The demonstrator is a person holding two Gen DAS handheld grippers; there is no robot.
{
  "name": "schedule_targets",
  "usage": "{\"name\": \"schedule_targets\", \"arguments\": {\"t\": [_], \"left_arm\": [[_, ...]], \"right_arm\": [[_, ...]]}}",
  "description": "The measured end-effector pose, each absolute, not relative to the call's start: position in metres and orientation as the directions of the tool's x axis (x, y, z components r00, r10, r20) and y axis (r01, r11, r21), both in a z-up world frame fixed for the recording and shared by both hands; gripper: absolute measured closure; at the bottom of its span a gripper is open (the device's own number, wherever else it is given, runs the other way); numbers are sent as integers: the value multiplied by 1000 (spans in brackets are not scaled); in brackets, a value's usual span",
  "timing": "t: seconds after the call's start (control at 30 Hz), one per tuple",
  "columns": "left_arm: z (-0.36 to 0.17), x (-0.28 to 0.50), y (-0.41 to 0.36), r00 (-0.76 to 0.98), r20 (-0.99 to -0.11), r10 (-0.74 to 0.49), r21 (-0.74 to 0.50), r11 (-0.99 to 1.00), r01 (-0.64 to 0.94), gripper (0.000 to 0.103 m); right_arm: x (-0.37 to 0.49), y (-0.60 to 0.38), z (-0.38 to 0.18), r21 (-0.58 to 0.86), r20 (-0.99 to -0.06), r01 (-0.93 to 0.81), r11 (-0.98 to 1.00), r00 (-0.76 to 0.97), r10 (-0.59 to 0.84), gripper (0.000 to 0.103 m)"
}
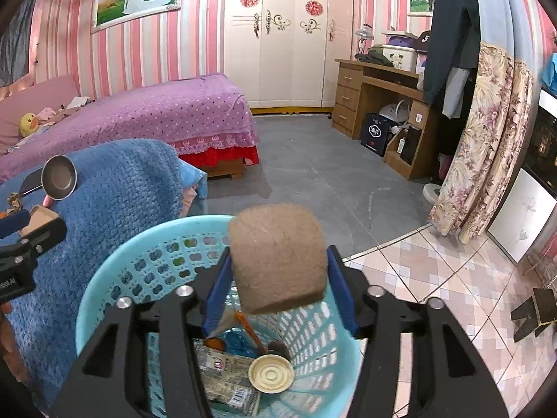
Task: Collect trash
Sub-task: 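Open both tools and drop the tangerine and tube into the basket, then move both open tools back over the blue blanket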
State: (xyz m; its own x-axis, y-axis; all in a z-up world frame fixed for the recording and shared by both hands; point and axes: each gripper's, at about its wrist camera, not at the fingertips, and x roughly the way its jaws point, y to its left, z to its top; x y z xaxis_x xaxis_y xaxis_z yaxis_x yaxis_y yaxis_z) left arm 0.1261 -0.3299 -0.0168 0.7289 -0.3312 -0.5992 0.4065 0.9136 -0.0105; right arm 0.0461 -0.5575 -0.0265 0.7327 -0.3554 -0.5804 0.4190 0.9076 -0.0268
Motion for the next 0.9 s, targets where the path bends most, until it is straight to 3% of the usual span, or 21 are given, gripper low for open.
{"name": "schedule_targets", "arguments": {"t": [0.07,0.13,0.2,0.3,0.9], "left_arm": [[-13,127,-319,744,-590,-314,1,921,389,8],[-8,129,-308,755,-583,-299,9,928,373,7],[-2,130,-293,772,-572,-278,22,935,353,6],[6,132,-269,794,-556,-245,36,947,318,6],[30,155,-121,842,-538,-37,67,994,87,6]], "right_arm": [[48,-550,-25,-32,-568,421,906,738,-363,27],[52,-543,-23,-36,-565,417,908,741,-363,25],[55,-536,-22,-42,-559,417,908,743,-367,15],[61,-523,-21,-46,-553,421,906,744,-375,9],[109,-421,-12,-11,-532,307,952,804,-266,5]]}}
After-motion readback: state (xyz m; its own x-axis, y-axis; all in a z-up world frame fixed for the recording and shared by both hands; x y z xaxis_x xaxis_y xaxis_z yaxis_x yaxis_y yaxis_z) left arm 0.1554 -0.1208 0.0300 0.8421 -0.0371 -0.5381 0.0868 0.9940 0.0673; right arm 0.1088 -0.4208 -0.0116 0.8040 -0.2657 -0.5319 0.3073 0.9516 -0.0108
